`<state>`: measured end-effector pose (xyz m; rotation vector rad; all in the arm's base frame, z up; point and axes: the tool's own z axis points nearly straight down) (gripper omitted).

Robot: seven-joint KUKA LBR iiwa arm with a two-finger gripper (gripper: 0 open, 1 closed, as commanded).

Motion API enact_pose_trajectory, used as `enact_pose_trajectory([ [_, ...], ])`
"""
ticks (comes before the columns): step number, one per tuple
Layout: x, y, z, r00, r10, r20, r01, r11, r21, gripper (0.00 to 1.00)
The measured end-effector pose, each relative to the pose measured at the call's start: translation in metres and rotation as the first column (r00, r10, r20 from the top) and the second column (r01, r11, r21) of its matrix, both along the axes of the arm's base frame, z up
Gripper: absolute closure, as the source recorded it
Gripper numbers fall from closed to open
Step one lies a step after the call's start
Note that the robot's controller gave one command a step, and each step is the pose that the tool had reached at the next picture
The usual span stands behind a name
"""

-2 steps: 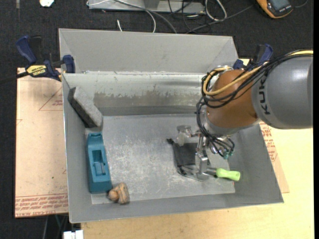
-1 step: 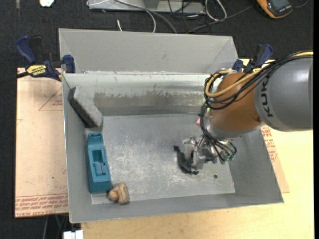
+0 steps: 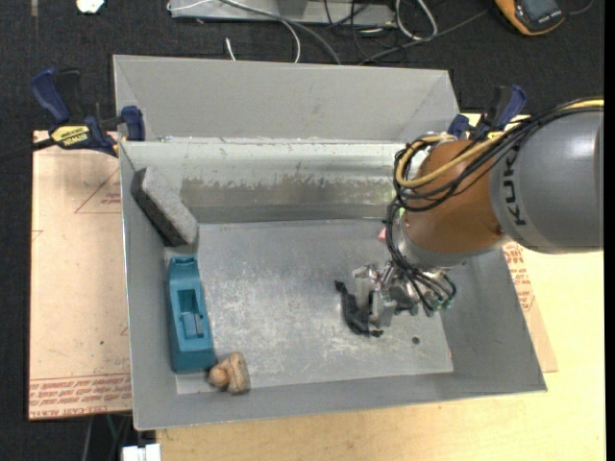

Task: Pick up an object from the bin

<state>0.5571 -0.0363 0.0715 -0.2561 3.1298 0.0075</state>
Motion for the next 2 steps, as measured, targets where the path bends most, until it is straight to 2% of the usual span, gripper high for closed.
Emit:
enact_pose_trajectory([
  [1,-0.003,-0.01,0.032,0.992,0.128,-0.009,-0.128,0.992,0.002,1.0],
  [2,-0.021,-0.005,0.101,0.981,0.196,-0.005,-0.195,0.981,0.002,1.0],
])
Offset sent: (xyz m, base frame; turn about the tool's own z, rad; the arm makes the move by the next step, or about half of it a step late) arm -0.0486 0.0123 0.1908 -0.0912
